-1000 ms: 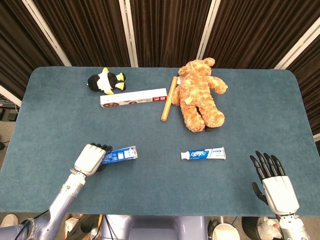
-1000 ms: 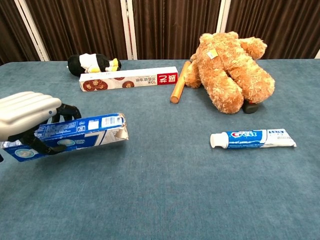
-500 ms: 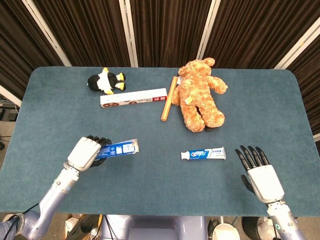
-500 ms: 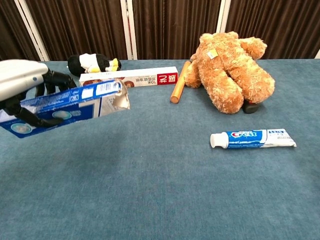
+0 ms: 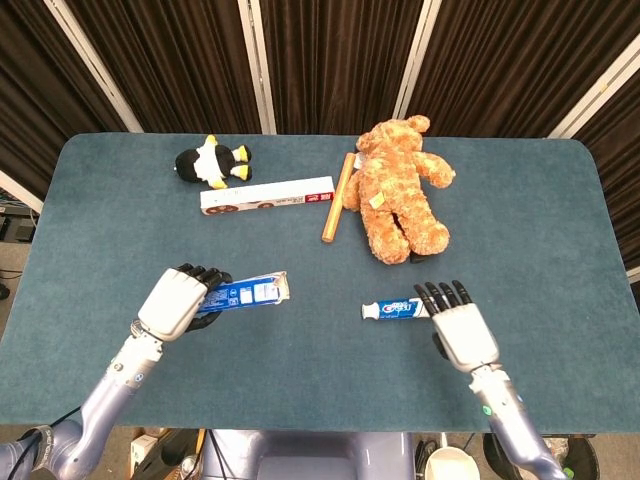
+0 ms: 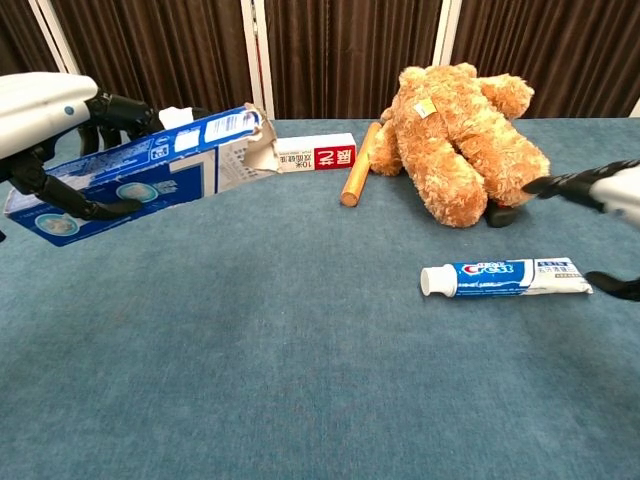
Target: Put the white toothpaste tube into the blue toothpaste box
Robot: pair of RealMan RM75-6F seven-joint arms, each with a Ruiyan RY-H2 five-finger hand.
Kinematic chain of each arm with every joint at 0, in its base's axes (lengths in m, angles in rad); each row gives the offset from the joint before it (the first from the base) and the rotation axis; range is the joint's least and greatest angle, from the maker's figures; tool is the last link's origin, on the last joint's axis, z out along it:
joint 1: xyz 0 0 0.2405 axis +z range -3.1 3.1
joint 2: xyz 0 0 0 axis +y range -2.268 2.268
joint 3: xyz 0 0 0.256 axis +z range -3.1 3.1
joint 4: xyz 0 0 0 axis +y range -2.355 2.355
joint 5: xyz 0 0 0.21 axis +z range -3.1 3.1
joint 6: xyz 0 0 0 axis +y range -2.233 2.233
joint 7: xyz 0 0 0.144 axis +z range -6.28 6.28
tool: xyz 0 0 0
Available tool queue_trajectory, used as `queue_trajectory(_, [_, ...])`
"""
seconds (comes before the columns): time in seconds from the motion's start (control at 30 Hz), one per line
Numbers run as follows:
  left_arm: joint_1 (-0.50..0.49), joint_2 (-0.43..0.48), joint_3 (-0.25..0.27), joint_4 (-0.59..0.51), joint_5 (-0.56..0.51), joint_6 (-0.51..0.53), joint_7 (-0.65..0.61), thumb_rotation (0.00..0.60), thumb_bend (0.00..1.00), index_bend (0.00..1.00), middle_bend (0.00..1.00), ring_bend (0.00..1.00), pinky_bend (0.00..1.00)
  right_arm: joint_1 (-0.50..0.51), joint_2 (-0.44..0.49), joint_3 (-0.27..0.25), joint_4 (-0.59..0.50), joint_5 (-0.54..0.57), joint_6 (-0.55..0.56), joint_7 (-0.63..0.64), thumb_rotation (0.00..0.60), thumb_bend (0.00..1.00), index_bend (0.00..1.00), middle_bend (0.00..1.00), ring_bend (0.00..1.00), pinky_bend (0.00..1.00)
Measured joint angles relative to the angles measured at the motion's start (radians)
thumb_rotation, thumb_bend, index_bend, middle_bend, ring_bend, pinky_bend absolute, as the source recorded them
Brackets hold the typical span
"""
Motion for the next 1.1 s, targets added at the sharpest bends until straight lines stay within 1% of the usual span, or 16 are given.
queue_trajectory(0.07, [-0.002, 0.004, -0.002, -0.004, 0.000, -0.001, -0.002, 0.600, 0.45, 0.40, 0.57, 0.51, 0.53, 0.027, -0.046, 0.008, 0.004, 0.058, -0.007, -0.047, 0.600, 0.41, 0.03, 0.15, 0.15, 0.13])
queue_trajectory(0.17, [-0.004, 0.012, -0.009, -0.015, -0.005, 0.002, -0.011, 0.600, 0.45, 0.40, 0.57, 0.51, 0.53, 0.056, -0.083, 0.009, 0.024, 0.094, -0.010, -0.081, 0.600, 0.41, 0.03, 0.17, 0.16, 0.13])
queue_trajectory(0.33, [-0.007, 0.034, -0.026, -0.048, -0.035, -0.004, -0.021, 0.600, 0.45, 0.40, 0.57, 0.51, 0.53, 0.086, -0.114, 0.011, 0.065, 0.131, -0.009, -0.094, 0.600, 0.41, 0.05, 0.17, 0.17, 0.13])
queue_trajectory(0.57, [-0.023, 0.074, -0.033, -0.092, -0.074, -0.049, -0.021, 0.600, 0.45, 0.40, 0.57, 0.51, 0.53, 0.141, -0.147, 0.034, 0.123, 0.227, -0.016, -0.114, 0.600, 0.41, 0.06, 0.18, 0.17, 0.13])
queue_trajectory(0.67, [-0.026, 0.083, -0.034, -0.105, -0.082, -0.055, -0.028, 0.600, 0.45, 0.40, 0.57, 0.51, 0.53, 0.158, -0.150, 0.036, 0.139, 0.249, -0.015, -0.122, 0.600, 0.41, 0.09, 0.19, 0.18, 0.13])
queue_trajectory(0.8, [-0.028, 0.085, -0.033, -0.108, -0.081, -0.053, -0.026, 0.600, 0.45, 0.40, 0.56, 0.51, 0.53, 0.167, -0.147, 0.025, 0.154, 0.265, -0.013, -0.120, 0.600, 0.41, 0.18, 0.27, 0.24, 0.14])
queue_trajectory(0.87, [-0.028, 0.085, -0.033, -0.109, -0.083, -0.052, -0.027, 0.600, 0.45, 0.40, 0.56, 0.51, 0.53, 0.168, -0.144, 0.011, 0.161, 0.264, -0.011, -0.112, 0.600, 0.41, 0.20, 0.30, 0.26, 0.15])
queue_trajectory(0.97, [-0.029, 0.084, -0.033, -0.109, -0.087, -0.051, -0.030, 0.600, 0.45, 0.40, 0.56, 0.51, 0.53, 0.168, -0.142, -0.010, 0.174, 0.251, -0.008, -0.095, 0.600, 0.41, 0.22, 0.32, 0.27, 0.15])
queue_trajectory(1.1, [-0.029, 0.082, -0.033, -0.111, -0.095, -0.051, -0.043, 0.600, 0.45, 0.40, 0.56, 0.51, 0.53, 0.170, -0.146, -0.026, 0.194, 0.245, -0.003, -0.076, 0.600, 0.41, 0.22, 0.34, 0.28, 0.15])
